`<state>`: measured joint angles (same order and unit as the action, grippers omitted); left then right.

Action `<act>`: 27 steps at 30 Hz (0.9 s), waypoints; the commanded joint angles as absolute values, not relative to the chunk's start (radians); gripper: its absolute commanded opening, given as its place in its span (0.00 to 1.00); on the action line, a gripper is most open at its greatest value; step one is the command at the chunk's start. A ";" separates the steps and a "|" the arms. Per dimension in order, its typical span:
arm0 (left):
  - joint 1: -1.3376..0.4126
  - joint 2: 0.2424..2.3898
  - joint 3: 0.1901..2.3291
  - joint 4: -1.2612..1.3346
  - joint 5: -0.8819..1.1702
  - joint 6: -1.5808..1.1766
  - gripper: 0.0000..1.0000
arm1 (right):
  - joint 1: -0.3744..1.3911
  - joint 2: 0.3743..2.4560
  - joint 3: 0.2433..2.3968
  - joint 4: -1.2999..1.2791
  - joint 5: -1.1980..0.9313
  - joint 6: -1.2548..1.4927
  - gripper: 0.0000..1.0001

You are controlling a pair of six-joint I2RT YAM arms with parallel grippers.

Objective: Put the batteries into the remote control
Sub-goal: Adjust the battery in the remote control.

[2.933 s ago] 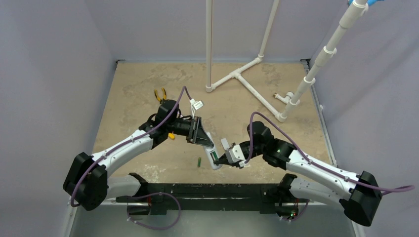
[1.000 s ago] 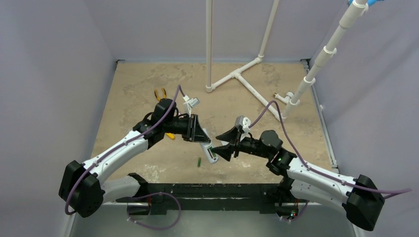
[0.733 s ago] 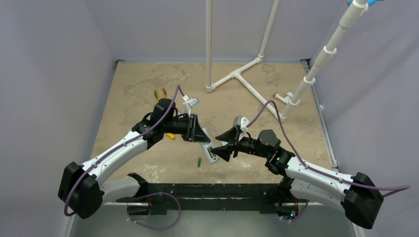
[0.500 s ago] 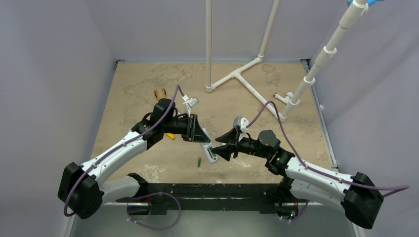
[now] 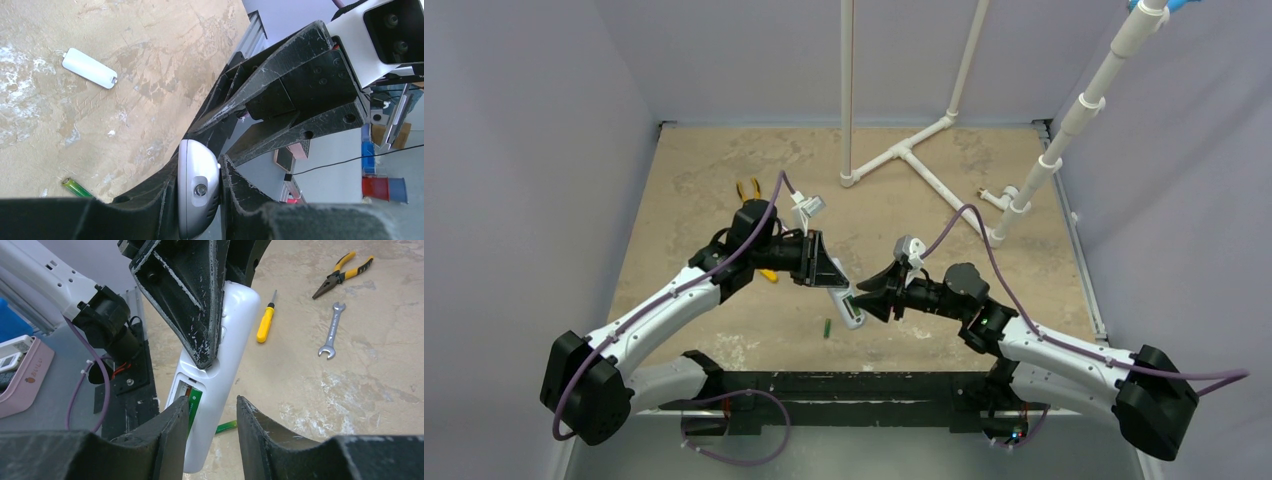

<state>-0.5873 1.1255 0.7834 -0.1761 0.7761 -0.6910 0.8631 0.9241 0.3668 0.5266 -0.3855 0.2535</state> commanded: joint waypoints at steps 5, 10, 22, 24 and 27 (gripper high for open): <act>-0.583 1.104 0.813 -0.136 0.807 -0.694 0.00 | 0.862 0.931 0.368 0.553 -0.378 0.239 0.27; -0.583 1.103 0.814 -0.134 0.807 -0.696 0.00 | 0.862 0.938 0.373 0.540 -0.377 0.235 0.17; -0.582 1.103 0.814 -0.150 0.792 -0.682 0.00 | 0.862 0.780 0.363 0.510 -0.188 0.186 0.28; -0.566 1.100 0.826 -0.181 0.790 -0.661 0.00 | 0.861 0.741 0.352 0.486 -0.108 0.185 0.35; -0.484 1.072 0.850 -0.208 0.809 -0.652 0.00 | 0.859 0.749 0.384 0.349 0.021 0.185 0.38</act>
